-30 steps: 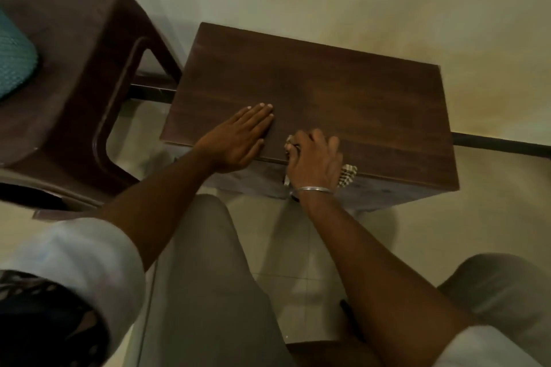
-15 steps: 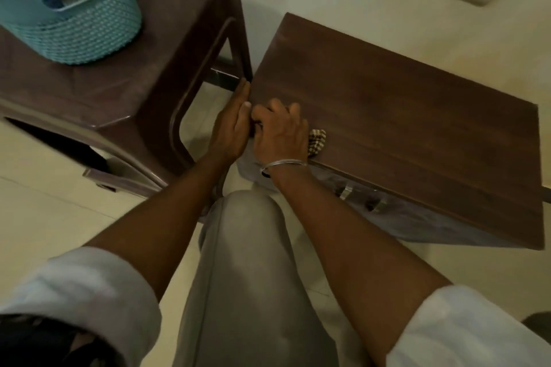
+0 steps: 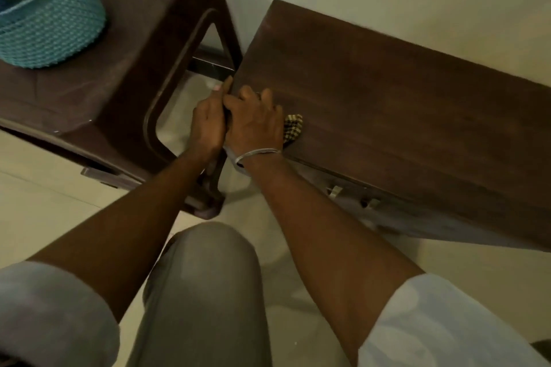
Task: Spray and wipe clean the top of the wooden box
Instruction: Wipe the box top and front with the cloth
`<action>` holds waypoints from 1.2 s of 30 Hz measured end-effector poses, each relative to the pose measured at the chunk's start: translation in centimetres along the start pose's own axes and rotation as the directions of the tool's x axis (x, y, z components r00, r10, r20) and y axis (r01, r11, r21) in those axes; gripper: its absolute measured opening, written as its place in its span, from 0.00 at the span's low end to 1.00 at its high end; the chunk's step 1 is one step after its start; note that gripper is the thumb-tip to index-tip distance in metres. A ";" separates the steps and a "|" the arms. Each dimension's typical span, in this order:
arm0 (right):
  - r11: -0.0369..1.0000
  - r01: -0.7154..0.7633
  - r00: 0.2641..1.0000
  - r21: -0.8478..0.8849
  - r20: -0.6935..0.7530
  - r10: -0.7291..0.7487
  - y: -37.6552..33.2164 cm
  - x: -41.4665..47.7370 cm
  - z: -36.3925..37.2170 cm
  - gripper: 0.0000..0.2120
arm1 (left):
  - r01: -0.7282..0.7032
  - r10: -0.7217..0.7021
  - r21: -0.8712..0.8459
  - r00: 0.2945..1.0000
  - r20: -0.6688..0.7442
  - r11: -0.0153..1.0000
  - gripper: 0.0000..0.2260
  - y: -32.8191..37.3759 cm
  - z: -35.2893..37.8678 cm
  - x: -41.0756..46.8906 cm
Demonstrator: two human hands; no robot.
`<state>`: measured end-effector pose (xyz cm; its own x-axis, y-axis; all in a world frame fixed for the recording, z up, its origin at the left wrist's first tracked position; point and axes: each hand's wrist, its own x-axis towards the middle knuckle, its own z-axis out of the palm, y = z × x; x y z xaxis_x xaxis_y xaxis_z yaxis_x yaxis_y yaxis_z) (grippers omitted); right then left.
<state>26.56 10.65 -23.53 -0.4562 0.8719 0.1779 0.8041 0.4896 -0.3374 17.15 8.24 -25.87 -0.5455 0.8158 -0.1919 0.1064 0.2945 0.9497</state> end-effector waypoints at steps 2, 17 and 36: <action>0.999 -0.033 0.999 0.008 -0.040 0.033 0.4 -0.7 -0.1 0.07 | -0.099 0.101 0.093 0.995 -0.008 0.991 0.20 0.0 0.6 -0.5; 0.979 -0.200 0.970 -0.039 -0.149 0.193 9.4 -8.7 -4.8 0.05 | -0.525 0.412 0.829 0.810 0.417 0.193 0.28 -0.7 3.4 -5.2; 0.970 -0.225 0.849 0.087 -0.470 0.239 15.5 -15.9 -4.6 0.06 | -0.784 0.430 0.621 0.566 0.704 0.015 0.28 1.6 11.4 -6.4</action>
<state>48.01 4.46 -27.36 -0.0160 0.8628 0.5052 0.8500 0.2778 -0.4476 30.34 9.14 -25.98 0.3219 0.9384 0.1254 0.9454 -0.3258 0.0109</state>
